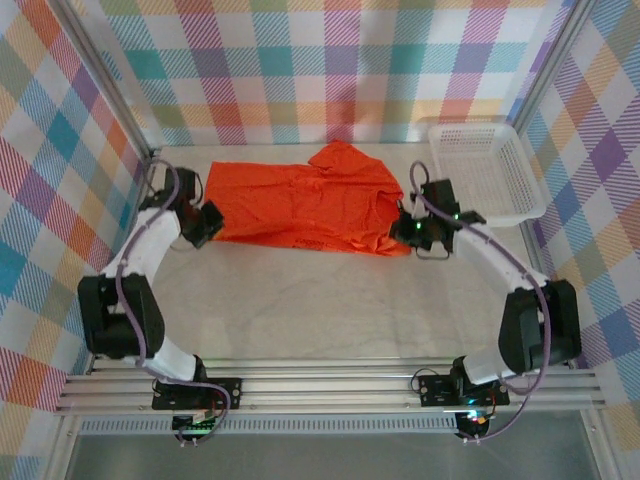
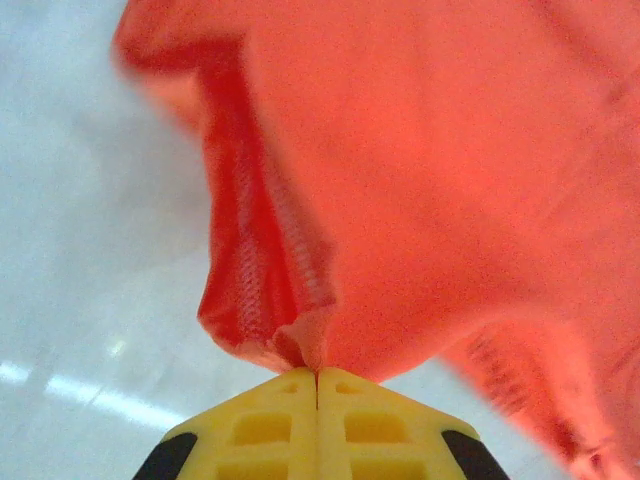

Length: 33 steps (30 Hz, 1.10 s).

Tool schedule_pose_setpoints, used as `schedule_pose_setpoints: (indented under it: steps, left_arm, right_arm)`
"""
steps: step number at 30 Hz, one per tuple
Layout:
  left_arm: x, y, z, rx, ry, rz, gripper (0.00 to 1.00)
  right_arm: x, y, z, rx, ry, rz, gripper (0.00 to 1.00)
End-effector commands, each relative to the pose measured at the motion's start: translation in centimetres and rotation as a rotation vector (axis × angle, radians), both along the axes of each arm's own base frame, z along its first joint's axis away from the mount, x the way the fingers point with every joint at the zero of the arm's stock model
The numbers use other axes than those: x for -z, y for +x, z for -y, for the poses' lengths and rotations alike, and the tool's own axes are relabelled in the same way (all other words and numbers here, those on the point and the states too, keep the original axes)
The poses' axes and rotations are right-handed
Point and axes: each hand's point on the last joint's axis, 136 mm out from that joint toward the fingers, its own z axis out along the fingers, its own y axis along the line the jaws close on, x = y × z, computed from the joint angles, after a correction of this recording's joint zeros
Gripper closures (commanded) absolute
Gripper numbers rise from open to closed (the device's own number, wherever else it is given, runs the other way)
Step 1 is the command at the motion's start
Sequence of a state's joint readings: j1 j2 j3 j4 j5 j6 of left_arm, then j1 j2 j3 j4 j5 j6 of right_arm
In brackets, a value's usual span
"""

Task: Fold the inside-out t-shirt

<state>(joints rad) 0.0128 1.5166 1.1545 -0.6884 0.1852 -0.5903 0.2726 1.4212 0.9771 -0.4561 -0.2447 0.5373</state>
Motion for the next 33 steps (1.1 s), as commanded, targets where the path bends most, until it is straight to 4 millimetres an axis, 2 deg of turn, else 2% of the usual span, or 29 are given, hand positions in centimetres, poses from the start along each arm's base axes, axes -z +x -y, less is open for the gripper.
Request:
schedule_pose_setpoints:
  steps: [1,3,5,9,13,16,19,20,21,22,23,24,25,26,28,31,33]
  left_arm:
    - [2.6,-6.1,-0.9,0.002,0.077,-0.132,1.0]
    - [2.7,-9.1,-2.0,-0.013,0.142,-0.186,1.0]
    - [2.6,-11.2,-2.8,-0.038,0.181,-0.224,1.0]
    - [3.9,-13.6,-2.4,-0.081,0.145,-0.234,1.0]
    - [4.8,-16.0,-2.9,-0.132,0.156,-0.265,1.0]
    - [3.8,-16.4,-3.4,-0.163,0.177,-0.237,1.0]
    - [3.6,-16.8,-4.1,-0.196,0.21,-0.235,1.0]
    - [3.7,-16.8,-4.2,-0.204,0.214,-0.238,0.96]
    - [3.7,-16.9,-4.4,-0.211,0.222,-0.243,0.93]
    - [3.7,-16.9,-4.5,-0.217,0.226,-0.244,0.88]
    - [3.6,-17.0,-4.6,-0.223,0.231,-0.242,0.76]
    - [3.4,-16.9,-4.7,-0.227,0.238,-0.235,0.56]
    - [2.9,-16.8,-4.9,-0.233,0.245,-0.222,0.46]
    - [2.2,-16.6,-5.1,-0.236,0.253,-0.202,0.42]
    - [-0.1,-15.8,-5.6,-0.248,0.277,-0.125,0.34]
    - [-3.9,-13.7,-5.3,-0.237,0.265,0.039,0.34]
    - [-5.3,-11.5,-3.1,-0.172,0.18,0.141,0.36]
  right_arm:
    - [1.0,-4.2,0.0,-0.011,0.025,-0.043,1.0]
    - [2.0,-6.6,0.5,-0.004,0.013,-0.067,1.0]
    - [3.0,-8.7,1.1,-0.001,0.004,-0.094,1.0]
    - [5.8,-12.1,2.4,0.02,-0.021,-0.171,1.0]
    - [8.2,-14.5,3.5,0.078,-0.028,-0.233,1.0]
    - [9.1,-15.7,4.4,0.125,-0.046,-0.254,1.0]
    - [9.2,-16.3,5.3,0.159,-0.071,-0.252,0.97]
    - [9.2,-16.5,5.6,0.169,-0.082,-0.248,0.94]
    - [9.1,-16.6,6.0,0.183,-0.098,-0.243,0.84]
    - [8.9,-16.7,6.2,0.191,-0.101,-0.236,0.76]
    - [8.6,-16.7,6.1,0.191,-0.093,-0.223,0.71]
    - [8.2,-16.7,6.2,0.198,-0.094,-0.217,0.64]
    - [7.7,-16.7,6.4,0.208,-0.097,-0.21,0.57]
    - [7.1,-16.5,6.5,0.212,-0.099,-0.198,0.52]
    - [5.8,-16.0,6.8,0.215,-0.116,-0.169,0.47]
    - [4.1,-14.8,6.1,0.177,-0.114,-0.143,0.5]
    - [3.6,-14.1,4.4,0.12,-0.053,-0.151,0.53]
